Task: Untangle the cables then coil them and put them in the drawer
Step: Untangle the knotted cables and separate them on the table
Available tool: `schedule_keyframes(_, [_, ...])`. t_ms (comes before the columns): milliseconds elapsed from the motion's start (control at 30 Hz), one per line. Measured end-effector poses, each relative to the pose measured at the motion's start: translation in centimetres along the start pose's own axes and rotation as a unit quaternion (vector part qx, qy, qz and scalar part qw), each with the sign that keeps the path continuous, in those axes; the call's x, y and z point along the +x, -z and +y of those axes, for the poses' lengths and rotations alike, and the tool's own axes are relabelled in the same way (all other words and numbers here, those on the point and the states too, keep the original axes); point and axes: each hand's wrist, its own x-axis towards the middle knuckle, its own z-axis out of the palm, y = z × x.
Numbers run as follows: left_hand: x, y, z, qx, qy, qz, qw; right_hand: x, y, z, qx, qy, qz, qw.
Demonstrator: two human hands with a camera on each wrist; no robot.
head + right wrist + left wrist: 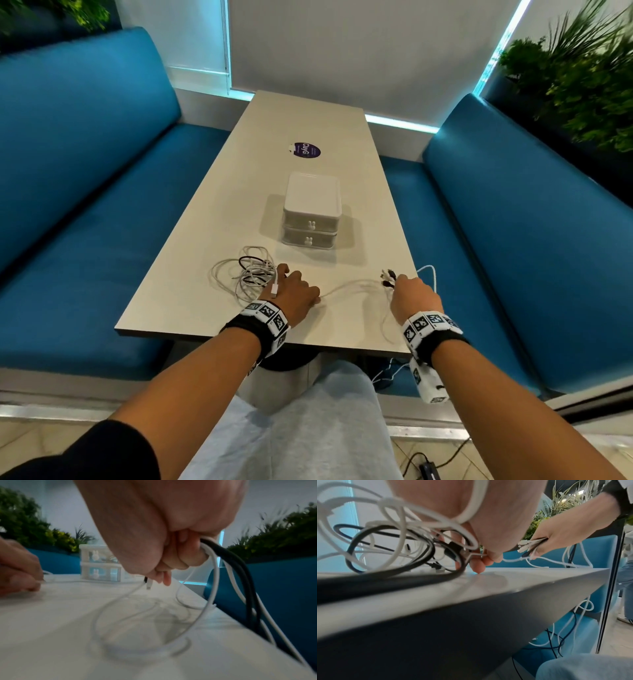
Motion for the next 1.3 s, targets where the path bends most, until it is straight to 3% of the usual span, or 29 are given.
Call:
schedule_keyframes(167, [-0.4, 0.4, 0.6, -0.004, 0.015, 0.013, 1.0, -0.1, 0.1, -3.3, 0.214, -0.044, 0.05, 0.975])
schedule_keyframes(267, [-0.4, 0.9, 0.7, -0.015, 0.019, 0.0, 1.0, -0.1, 0.2, -5.6, 0.331, 0.003, 0.043, 0.943])
schedule_keyframes(367, [-0.4, 1.3, 0.8, -0.022, 0.026, -0.014, 0.999, -0.6, -0.5, -7.6, 0.338, 0.047, 0.016, 0.94])
schedule_keyframes(467, [-0.4, 0.6, 0.8, -0.029, 0.044, -0.037, 0.998, -0.8, -1.4, -8.5, 0.352, 0.035, -0.013, 0.935])
schedule_keyframes(567, [-0.6, 0.8, 0.9, -0.019, 0.045, -0.048, 0.998, -0.9, -1.4, -8.2, 0.428, 0.036, -0.041, 0.902])
schedule_keyframes(733, [-0.8, 1.6, 0.9, -0.036, 0.015, -0.004, 0.999, -1.5, -1.3, -7.8, 0.461, 0.136, -0.081, 0.873])
schedule_keyframes(800, [-1.0, 1.7, 0.9, -0.038, 0.007, -0.008, 0.999, -1.2, -1.9, -7.8, 0.449, 0.141, -0.087, 0.878])
schedule_keyframes(967, [-0.9, 2.1, 0.7, -0.068, 0.02, -0.027, 0.997, -0.8, -3.6, -8.7, 0.305, 0.154, -0.028, 0.939])
schedule_keyframes(1067, [-0.5, 1.3, 0.2, -0.066, 0.02, -0.029, 0.997, -0.7, -3.8, -9.0, 0.257, 0.159, -0.014, 0.953])
schedule_keyframes(1167, [-0.1, 1.1, -0.1, -0.055, 0.01, -0.037, 0.998, -0.8, -3.6, -8.6, 0.118, 0.187, 0.007, 0.975])
schedule_keyframes(1300, [-0.3, 0.8, -1.3, -0.035, 0.02, -0.014, 0.999, -0.6, -2.9, -6.2, -0.012, 0.2, 0.028, 0.979])
